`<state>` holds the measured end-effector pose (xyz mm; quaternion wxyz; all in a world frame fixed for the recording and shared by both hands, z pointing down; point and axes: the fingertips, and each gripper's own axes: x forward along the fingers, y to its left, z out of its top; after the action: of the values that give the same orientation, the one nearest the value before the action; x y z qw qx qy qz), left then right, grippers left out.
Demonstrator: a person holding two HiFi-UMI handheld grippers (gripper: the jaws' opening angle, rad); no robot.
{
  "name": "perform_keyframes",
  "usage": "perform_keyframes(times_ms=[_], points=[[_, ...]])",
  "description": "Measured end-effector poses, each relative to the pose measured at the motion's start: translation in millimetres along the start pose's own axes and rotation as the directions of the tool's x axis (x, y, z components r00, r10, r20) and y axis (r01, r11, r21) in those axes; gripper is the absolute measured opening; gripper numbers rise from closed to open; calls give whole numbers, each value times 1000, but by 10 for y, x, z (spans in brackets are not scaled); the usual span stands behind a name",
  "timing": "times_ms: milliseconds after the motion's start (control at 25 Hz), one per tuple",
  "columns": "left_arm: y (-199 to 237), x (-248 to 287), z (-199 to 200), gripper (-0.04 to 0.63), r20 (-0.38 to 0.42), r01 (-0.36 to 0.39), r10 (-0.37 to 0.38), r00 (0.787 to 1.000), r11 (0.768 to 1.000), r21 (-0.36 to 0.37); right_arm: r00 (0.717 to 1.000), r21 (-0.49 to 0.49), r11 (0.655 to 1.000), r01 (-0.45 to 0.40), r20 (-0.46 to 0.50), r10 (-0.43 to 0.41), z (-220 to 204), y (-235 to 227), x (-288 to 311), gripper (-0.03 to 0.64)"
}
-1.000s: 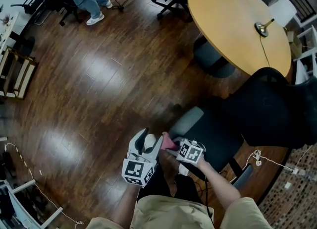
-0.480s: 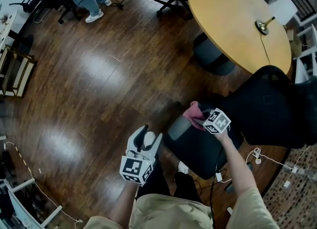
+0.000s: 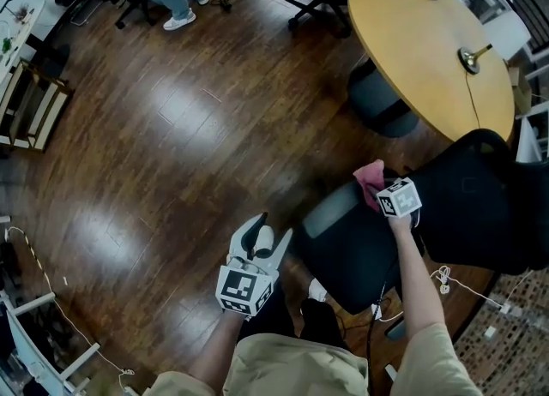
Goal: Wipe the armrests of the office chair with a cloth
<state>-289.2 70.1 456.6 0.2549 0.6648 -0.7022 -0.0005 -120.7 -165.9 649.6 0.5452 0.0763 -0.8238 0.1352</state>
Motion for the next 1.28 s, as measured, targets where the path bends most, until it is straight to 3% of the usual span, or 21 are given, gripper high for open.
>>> perform_keyframes(times_ms=[80,200,400,560,640,760,840,1040,1280], points=[[-1,-23,12,212,8,-3,3,1000,1000,-7,999,-20,1000,-21,30,22,219,66,-2,67],[31,-79,-6,212,14,-19,20,1000,999,-28,993,-135,985,-105,45,112,676,398,21,67],[183,-188,17,212,38,-66,68,997,996,-52,978,-328,929,-174,-171,123,858,765,454,69],[305,-290,54,212,67,-106,111,992,992,-75,918,-327,895,-304,-352,183,569,1150,762,74],[373,-360,54,210,81,-130,138,987,987,-90,892,-371,857,-358,-408,196,519,1398,816,74],[445,-460,13,211,81,-162,170,982,982,-94,845,-389,795,-465,-462,269,465,1849,849,74],[464,-511,-21,211,80,-177,185,980,980,-97,829,-376,778,-503,-464,311,415,2087,859,74],[464,-626,-53,212,97,-208,217,971,973,-102,833,-370,769,-521,-419,362,319,2475,840,74],[414,-748,-104,212,104,-256,270,957,958,-126,839,-458,724,-516,-442,318,170,2812,830,74]])
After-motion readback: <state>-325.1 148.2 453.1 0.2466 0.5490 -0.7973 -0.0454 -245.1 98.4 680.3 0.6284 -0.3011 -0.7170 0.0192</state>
